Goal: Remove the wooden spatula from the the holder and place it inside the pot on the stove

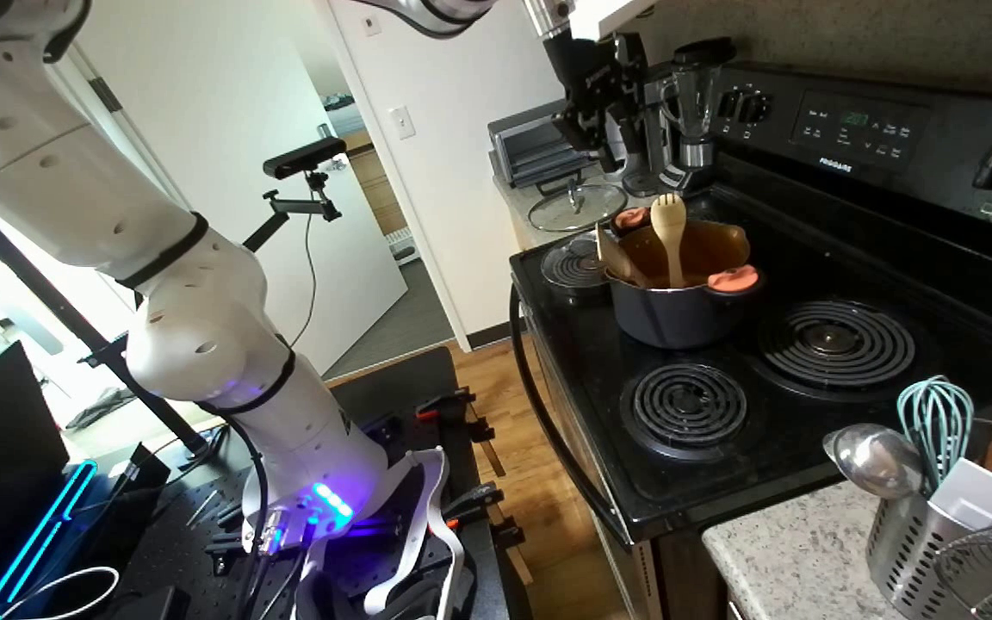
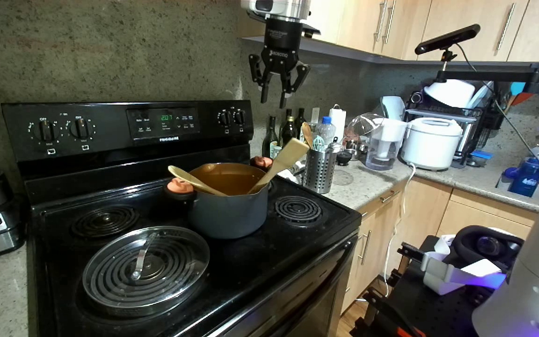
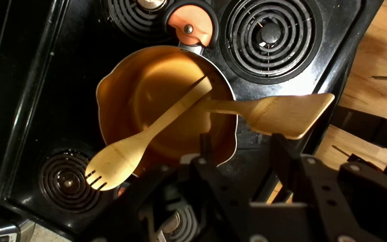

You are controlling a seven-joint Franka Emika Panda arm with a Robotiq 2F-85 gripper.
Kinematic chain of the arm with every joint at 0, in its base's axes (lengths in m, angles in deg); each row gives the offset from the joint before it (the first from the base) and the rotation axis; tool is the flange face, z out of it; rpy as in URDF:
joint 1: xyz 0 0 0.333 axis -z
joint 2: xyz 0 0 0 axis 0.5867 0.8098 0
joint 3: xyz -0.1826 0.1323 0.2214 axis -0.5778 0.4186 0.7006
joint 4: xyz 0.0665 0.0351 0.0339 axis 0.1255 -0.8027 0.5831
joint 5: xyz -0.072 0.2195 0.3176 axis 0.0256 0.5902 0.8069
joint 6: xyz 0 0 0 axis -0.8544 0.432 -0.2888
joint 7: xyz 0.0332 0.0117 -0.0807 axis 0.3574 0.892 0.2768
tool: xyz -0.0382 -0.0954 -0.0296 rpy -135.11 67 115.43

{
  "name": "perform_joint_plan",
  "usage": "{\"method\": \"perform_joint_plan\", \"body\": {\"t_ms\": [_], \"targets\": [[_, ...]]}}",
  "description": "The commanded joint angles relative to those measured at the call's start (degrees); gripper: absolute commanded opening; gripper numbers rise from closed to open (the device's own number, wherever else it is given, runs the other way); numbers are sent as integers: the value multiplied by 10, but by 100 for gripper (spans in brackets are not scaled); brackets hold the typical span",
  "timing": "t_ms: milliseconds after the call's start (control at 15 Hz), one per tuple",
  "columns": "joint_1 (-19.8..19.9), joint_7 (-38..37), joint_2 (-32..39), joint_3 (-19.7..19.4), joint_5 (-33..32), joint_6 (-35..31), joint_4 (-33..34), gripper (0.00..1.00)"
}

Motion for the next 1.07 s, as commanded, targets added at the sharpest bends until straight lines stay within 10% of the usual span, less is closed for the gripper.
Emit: {"method": "perform_joint_plan", "body": {"t_ms": [0,200,1000], "targets": [[0,15,8,4,1,19,20,81],[-1,15,11,4,2,20,22,100],[-8,45,-3,5,15,8,-6,100]]}}
